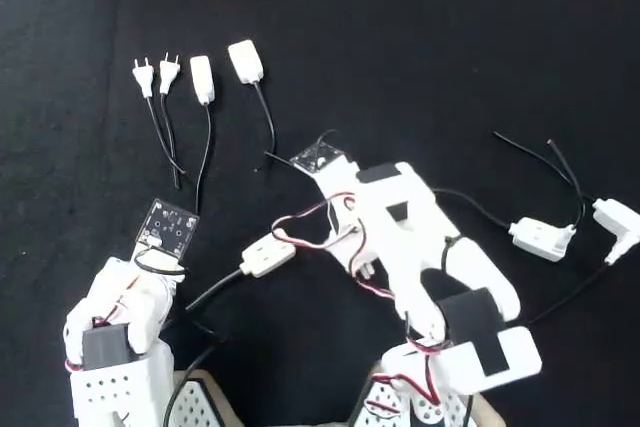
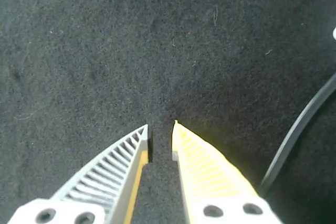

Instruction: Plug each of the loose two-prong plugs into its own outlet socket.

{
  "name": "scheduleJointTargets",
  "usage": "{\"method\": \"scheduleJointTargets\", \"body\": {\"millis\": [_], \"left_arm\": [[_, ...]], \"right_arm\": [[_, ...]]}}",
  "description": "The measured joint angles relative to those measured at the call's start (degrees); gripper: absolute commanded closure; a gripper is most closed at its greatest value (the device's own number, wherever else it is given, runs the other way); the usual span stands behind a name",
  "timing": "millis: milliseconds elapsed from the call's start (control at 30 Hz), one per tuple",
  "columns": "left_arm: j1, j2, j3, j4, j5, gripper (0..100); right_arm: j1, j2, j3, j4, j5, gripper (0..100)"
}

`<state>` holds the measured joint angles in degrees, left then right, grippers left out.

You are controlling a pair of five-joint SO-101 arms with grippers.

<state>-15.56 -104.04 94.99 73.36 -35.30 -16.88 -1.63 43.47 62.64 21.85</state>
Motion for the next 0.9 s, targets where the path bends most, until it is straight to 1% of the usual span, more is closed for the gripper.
{"method": "scheduleJointTargets", "body": {"millis": [200,400,667,733,833,900], "left_arm": [[0.0,0.0,0.0,0.0,0.0,91],[0.0,0.0,0.0,0.0,0.0,91],[0.0,0.0,0.0,0.0,0.0,91],[0.0,0.0,0.0,0.0,0.0,91],[0.0,0.0,0.0,0.0,0.0,91],[0.0,0.0,0.0,0.0,0.0,91]], "right_arm": [[0.3,0.2,-7.7,5.3,-0.1,88.5],[-2.5,1.1,-9.8,7.1,0.0,88.5],[-2.7,13.3,-15.8,7.5,-0.1,90.3],[-2.7,14.8,-17.4,7.6,0.0,88.7],[-2.6,15.8,-20.1,10.6,0.5,83.2],[-3.2,16.4,-22.4,13.1,1.2,83.5]]}}
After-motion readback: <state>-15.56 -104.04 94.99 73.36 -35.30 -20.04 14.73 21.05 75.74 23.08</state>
